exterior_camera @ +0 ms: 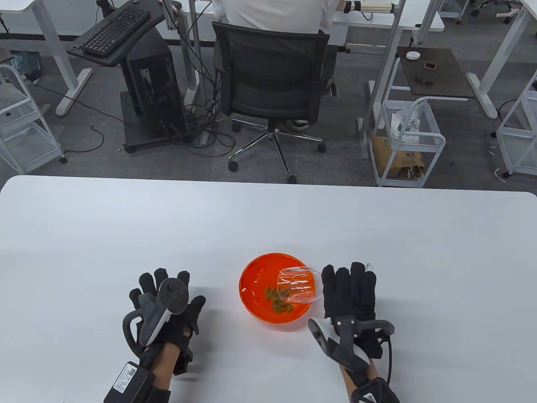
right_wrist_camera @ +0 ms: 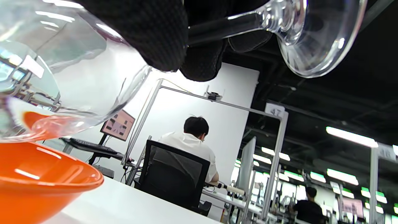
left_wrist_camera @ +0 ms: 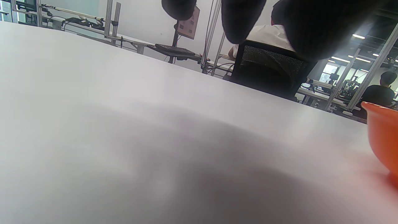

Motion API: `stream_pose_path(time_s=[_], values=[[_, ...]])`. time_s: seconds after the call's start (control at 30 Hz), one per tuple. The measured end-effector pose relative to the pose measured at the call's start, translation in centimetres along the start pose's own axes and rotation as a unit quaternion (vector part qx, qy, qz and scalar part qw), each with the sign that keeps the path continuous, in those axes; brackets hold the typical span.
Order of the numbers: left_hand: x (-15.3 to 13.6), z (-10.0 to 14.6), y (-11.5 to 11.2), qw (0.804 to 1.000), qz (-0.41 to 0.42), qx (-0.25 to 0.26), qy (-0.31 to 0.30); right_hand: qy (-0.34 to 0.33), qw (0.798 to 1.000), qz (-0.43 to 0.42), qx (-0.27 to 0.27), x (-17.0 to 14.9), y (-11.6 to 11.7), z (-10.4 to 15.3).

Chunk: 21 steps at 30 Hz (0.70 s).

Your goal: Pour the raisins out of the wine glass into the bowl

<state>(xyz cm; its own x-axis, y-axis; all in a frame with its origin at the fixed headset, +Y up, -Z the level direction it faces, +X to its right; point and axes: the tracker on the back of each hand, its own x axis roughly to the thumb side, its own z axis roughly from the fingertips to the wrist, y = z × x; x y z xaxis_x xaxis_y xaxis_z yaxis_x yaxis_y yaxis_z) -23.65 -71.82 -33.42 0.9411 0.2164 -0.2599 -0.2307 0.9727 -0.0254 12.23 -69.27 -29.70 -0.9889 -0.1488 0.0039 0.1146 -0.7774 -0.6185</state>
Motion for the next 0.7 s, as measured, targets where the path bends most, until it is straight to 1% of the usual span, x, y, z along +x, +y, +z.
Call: stream_pose_path(time_s=[0.07,0.1,0.13,0.17,0.2,0.23,0.27,0.3,0.33,0.37,0.4,0.43,0.47,0.53,0.57,0.6,0.67,0.7], values=[[0.0,0.0,0.2,1.0,0.001,-0.005,0.001,0.048,0.996,-0.069,0.025,-0.8,0.2,0.0],[0.0,0.1,0.3,1.0,0.005,-0.005,0.0,0.083,0.987,-0.126,0.047,-1.4,0.3,0.0],[0.0,0.1,0.4,1.0,0.008,-0.005,0.0,0.108,0.975,-0.185,0.065,-1.8,0.5,0.0],[0.0,0.1,0.5,1.0,0.012,-0.007,0.0,0.137,0.947,-0.276,0.088,-2.3,0.6,-0.1],[0.0,0.2,0.6,1.0,0.016,-0.009,0.0,0.159,0.923,-0.337,0.1,-2.5,0.6,0.0],[-0.1,0.2,0.7,1.0,0.021,-0.014,0.0,0.191,0.877,-0.426,0.111,-2.7,0.6,-0.1],[-0.1,0.1,0.7,1.0,0.024,-0.017,0.0,0.203,0.845,-0.482,0.115,-2.8,0.6,-0.2],[-0.2,0.1,0.9,1.0,0.025,-0.017,0.001,0.219,0.786,-0.569,0.099,-2.7,0.4,-0.3],[-0.3,0.1,1.0,0.999,0.028,-0.017,0.002,0.227,0.75,-0.616,0.083,-2.5,0.4,-0.4],[-0.4,0.1,1.1,0.999,0.035,-0.018,0.002,0.228,0.691,-0.682,0.075,-1.8,0.2,-0.7],[-0.5,0.1,1.2,0.999,0.042,-0.019,0.003,0.223,0.661,-0.711,0.092,-1.0,-0.1,-1.0],[-0.5,0.1,1.2,0.999,0.045,-0.019,0.003,0.216,0.656,-0.715,0.112,-0.3,-0.3,-1.4],[-0.6,0.1,1.3,0.999,0.048,-0.02,0.004,0.205,0.67,-0.7,0.137,0.6,-0.8,-1.7],[-0.7,0.1,1.4,0.999,0.05,-0.02,0.005,0.192,0.696,-0.673,0.158,2.6,-1.3,-2.5],[-0.8,0.1,1.5,0.998,0.051,-0.021,0.006,0.186,0.695,-0.675,0.164,3.2,-1.4,-2.7],[-0.9,0.1,1.6,0.998,0.054,-0.022,0.008,0.184,0.699,-0.67,0.171,4.5,-1.6,-3.2],[-1.1,0.1,1.8,0.998,0.059,-0.021,0.013,0.172,0.719,-0.649,0.179,6.0,-1.6,-3.7],[-1.3,0.1,1.9,0.998,0.063,-0.02,0.016,0.165,0.716,-0.649,0.197,7.5,-1.4,-4.1]])
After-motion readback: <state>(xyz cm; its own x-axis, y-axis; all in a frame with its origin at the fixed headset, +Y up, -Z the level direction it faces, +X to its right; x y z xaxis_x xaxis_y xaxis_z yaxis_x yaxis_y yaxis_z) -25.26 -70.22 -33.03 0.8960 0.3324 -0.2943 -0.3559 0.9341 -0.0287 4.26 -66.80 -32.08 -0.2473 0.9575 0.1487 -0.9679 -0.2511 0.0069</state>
